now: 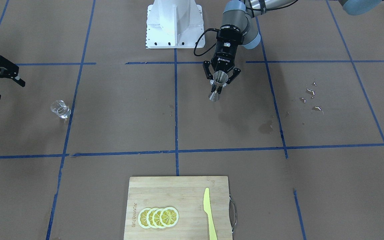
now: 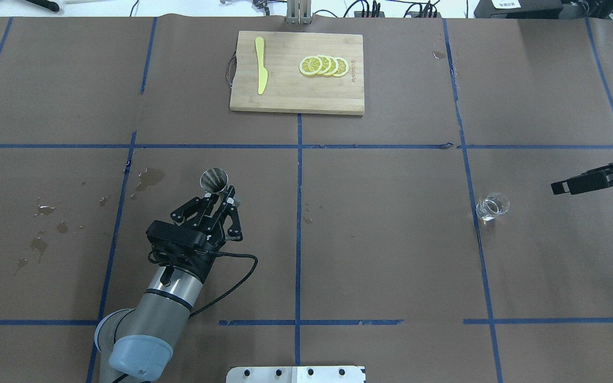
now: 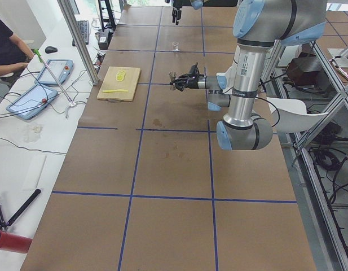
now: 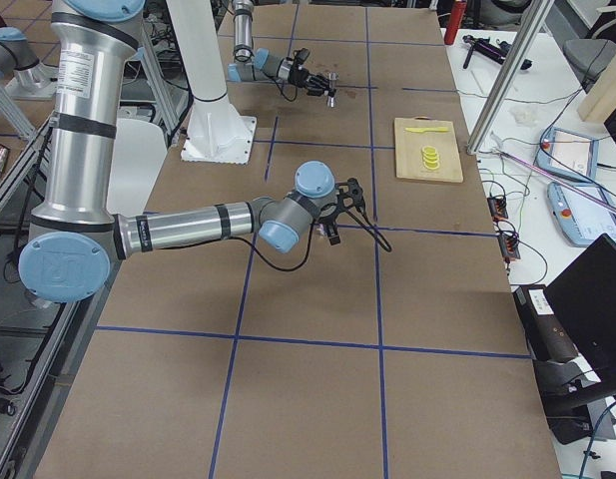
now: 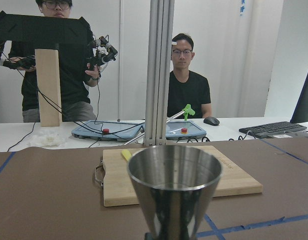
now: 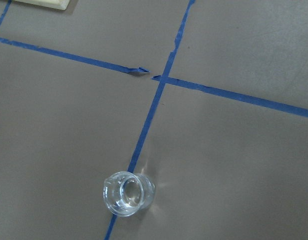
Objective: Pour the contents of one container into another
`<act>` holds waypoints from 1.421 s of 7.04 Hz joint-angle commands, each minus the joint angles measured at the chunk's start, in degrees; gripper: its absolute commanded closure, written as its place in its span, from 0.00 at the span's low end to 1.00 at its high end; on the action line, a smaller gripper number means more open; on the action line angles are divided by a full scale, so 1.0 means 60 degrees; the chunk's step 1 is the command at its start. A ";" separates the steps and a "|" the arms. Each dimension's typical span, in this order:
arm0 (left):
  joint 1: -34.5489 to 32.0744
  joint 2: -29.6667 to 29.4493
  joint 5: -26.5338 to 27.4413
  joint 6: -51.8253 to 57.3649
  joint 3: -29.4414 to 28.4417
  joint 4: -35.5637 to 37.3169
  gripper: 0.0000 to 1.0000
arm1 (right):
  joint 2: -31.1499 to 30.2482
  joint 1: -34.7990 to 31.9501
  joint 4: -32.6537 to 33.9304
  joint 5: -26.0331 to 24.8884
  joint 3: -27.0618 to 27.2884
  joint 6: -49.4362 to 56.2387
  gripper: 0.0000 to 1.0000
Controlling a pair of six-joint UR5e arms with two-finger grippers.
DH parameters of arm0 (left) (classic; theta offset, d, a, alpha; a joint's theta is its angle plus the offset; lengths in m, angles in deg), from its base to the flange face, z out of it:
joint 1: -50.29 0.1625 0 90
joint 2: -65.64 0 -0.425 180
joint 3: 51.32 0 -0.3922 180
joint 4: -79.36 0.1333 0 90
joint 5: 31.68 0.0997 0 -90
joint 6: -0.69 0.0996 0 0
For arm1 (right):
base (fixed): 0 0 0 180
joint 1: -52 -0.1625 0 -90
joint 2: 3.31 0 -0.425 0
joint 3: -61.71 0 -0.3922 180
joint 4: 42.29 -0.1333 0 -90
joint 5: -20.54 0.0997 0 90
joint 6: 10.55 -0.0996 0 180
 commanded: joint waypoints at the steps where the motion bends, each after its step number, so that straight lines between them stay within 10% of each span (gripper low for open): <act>1: -0.0234 -0.0358 -0.0475 0.0013 -0.0348 0.0021 1.00 | -0.0028 0.1263 -0.0582 -0.0994 0.0420 -0.1314 0.00; 7: -0.0513 -0.0858 -0.0974 0.0013 -0.0790 0.0050 1.00 | -0.1595 0.5262 -0.0640 -0.8150 0.1653 -0.4983 0.01; 10: -0.0543 -0.0873 -0.1106 0.0013 -0.0790 0.0050 1.00 | -0.1830 0.8483 -0.0553 -1.3801 0.1494 -0.6676 0.01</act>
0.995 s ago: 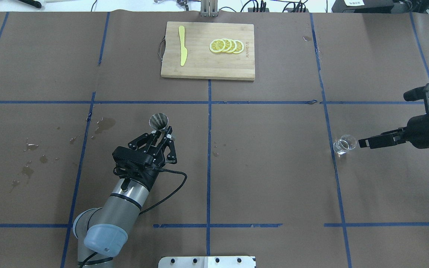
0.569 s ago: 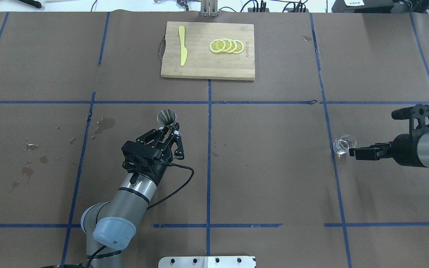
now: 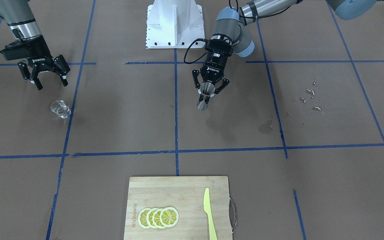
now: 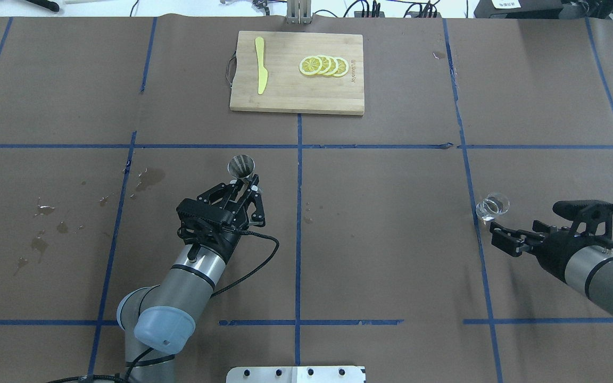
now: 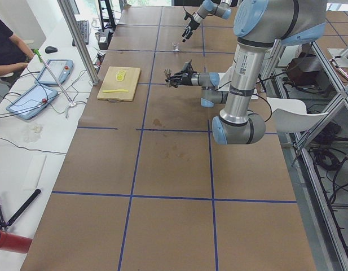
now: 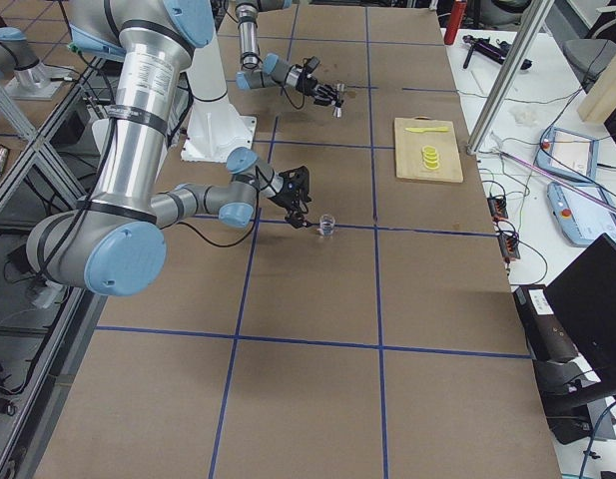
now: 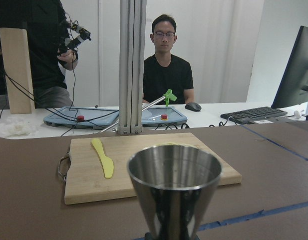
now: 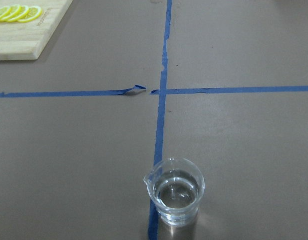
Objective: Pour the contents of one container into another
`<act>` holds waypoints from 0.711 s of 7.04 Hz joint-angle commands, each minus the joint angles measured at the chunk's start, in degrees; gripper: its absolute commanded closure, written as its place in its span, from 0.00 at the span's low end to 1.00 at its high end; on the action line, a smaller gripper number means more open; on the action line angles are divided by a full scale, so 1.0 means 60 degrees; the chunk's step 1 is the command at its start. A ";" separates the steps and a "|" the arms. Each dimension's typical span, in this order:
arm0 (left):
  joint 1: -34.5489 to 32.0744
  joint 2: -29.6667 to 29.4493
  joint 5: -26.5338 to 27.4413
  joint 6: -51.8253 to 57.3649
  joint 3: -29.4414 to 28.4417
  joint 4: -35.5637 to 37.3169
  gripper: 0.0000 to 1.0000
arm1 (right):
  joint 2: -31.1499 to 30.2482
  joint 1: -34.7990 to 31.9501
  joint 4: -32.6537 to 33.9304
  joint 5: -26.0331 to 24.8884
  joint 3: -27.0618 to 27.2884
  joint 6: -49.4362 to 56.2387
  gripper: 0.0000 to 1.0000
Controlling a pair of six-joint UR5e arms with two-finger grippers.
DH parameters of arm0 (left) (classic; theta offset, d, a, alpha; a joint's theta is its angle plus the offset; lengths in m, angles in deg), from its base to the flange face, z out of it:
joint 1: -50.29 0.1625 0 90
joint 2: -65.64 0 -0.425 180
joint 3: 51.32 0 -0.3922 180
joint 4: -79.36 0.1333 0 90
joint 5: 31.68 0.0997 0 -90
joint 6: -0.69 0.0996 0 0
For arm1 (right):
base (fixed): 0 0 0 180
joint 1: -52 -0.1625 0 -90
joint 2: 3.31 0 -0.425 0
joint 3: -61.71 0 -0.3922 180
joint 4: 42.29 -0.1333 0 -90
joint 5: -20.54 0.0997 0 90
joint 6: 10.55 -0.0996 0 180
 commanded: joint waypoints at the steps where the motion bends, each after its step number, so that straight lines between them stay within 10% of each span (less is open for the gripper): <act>1: -0.0022 0.0006 -0.0016 -0.0015 -0.0001 0.0000 1.00 | 0.0047 0.1349 0.0039 -0.2901 -0.0518 -0.0798 0.01; 5: -0.0152 0.0006 -0.0770 0.0623 0.0115 -0.0044 1.00 | 0.1071 0.1499 -0.0005 -0.4624 -0.2012 -0.0918 0.02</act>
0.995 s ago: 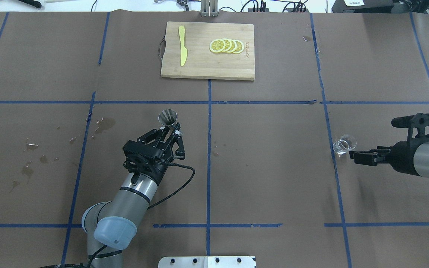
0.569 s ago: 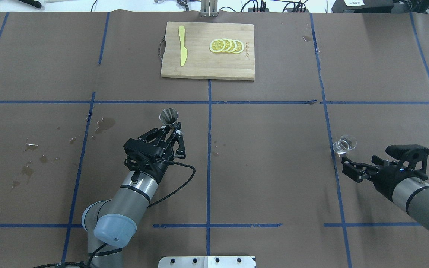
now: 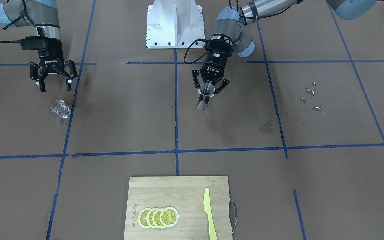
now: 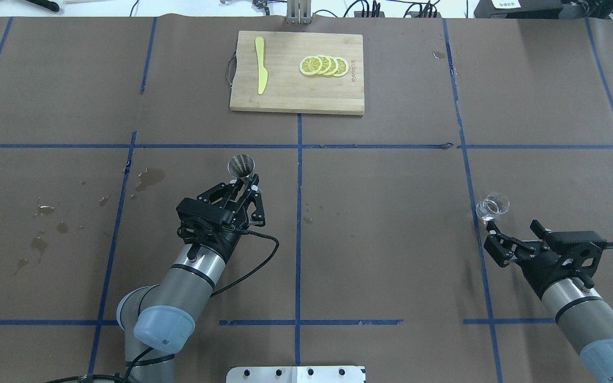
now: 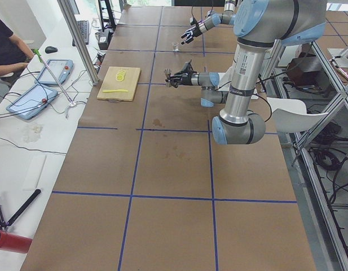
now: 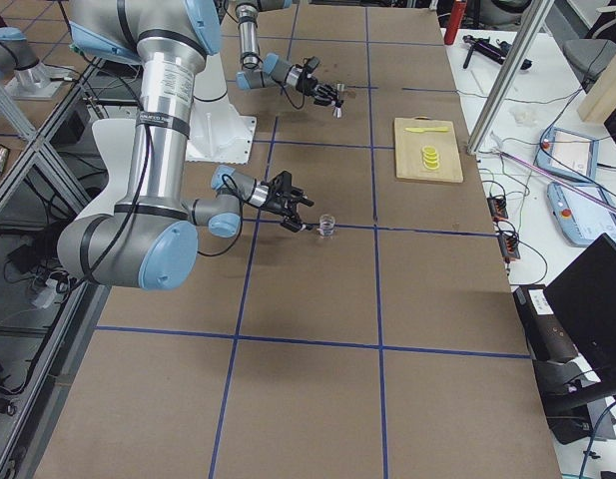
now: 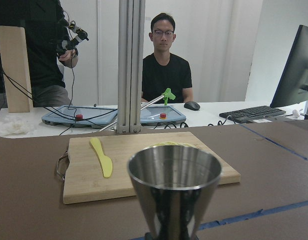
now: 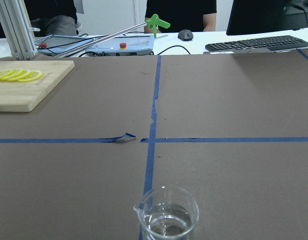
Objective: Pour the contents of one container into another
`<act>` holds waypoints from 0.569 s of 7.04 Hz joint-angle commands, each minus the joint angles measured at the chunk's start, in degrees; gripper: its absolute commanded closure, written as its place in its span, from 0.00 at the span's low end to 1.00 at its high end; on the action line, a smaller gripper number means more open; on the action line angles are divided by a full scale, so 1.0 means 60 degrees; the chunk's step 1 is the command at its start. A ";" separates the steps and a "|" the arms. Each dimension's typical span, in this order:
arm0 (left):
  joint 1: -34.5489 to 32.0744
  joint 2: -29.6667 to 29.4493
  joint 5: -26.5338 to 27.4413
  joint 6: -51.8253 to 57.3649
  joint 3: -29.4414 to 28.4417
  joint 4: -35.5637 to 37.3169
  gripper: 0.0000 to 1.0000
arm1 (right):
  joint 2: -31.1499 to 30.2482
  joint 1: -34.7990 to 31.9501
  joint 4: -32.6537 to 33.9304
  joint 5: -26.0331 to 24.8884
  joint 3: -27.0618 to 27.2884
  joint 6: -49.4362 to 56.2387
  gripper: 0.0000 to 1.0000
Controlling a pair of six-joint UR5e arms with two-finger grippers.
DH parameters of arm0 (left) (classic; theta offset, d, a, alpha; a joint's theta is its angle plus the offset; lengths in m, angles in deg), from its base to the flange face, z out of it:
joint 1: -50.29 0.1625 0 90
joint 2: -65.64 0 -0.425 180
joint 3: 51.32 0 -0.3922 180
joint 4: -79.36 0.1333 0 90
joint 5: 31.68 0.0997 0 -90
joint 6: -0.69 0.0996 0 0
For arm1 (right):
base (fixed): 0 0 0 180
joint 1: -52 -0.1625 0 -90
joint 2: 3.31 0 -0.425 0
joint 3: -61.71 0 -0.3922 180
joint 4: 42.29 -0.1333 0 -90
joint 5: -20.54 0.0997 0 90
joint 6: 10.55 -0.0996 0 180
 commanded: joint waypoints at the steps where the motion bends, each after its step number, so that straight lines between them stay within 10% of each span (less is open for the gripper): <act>1: -0.0312 0.0000 -0.1198 0.1022 0.0306 -0.0091 1.00 | 0.0514 0.0028 -0.0049 -0.0327 -0.0636 0.0001 0.02; 4: -0.0490 0.0044 -0.1691 0.1087 0.0163 -0.0077 1.00 | 0.0530 0.0028 -0.0093 -0.0239 -0.0666 0.0074 0.04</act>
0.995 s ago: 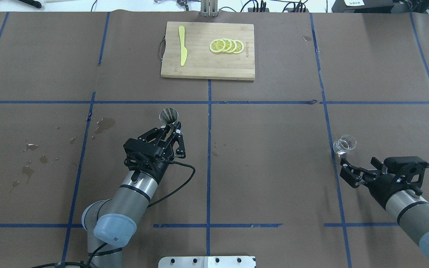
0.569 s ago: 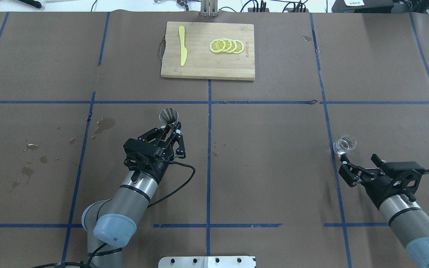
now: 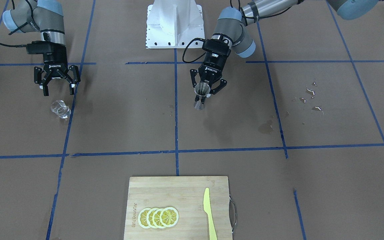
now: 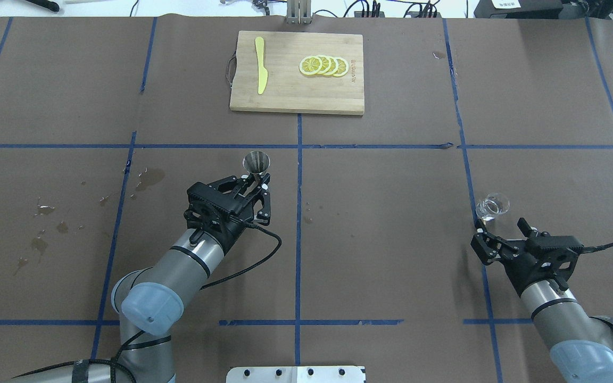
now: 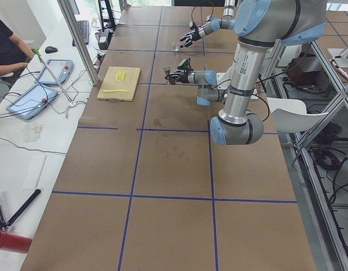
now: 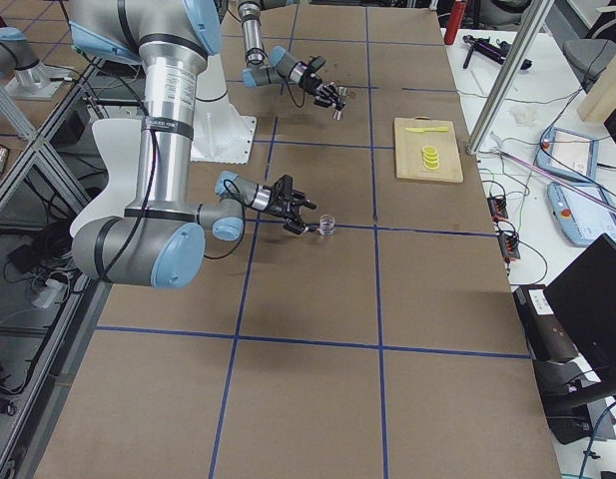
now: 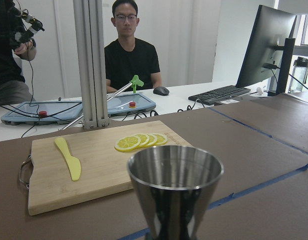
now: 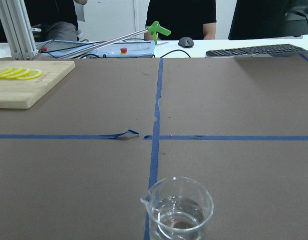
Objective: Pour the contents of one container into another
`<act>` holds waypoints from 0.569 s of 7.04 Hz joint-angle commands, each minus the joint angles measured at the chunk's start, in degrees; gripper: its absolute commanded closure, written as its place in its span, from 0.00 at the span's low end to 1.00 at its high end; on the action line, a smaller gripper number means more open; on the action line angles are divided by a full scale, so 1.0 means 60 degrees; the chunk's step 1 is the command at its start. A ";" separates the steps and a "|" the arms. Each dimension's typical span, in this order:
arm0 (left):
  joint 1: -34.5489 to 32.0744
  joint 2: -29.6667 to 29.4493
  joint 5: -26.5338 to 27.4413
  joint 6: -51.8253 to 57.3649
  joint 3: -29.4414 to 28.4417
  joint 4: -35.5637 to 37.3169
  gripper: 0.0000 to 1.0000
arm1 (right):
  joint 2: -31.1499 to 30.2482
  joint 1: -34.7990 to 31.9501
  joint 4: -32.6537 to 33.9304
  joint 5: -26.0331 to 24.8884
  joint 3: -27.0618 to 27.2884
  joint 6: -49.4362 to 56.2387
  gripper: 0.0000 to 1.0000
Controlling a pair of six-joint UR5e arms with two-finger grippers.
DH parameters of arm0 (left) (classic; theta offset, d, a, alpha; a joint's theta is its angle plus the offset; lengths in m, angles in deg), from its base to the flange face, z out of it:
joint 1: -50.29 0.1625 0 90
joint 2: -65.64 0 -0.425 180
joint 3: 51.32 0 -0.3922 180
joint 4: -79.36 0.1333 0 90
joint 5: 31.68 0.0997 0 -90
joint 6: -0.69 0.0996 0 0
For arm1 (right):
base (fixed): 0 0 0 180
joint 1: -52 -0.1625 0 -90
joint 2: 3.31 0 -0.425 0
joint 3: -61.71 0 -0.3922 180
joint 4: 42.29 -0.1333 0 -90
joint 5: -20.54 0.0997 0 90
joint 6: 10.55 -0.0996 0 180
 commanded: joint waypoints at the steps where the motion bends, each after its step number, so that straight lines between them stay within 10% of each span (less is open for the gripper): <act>1: -0.0034 -0.0188 -0.0072 0.0213 -0.0051 0.0061 1.00 | 0.0026 0.0001 -0.0018 0.0035 -0.0020 0.0042 0.04; 4: -0.0136 -0.0219 -0.0059 0.0230 -0.0080 -0.0026 1.00 | 0.0040 -0.0014 -0.0033 0.0035 -0.0005 0.0042 0.06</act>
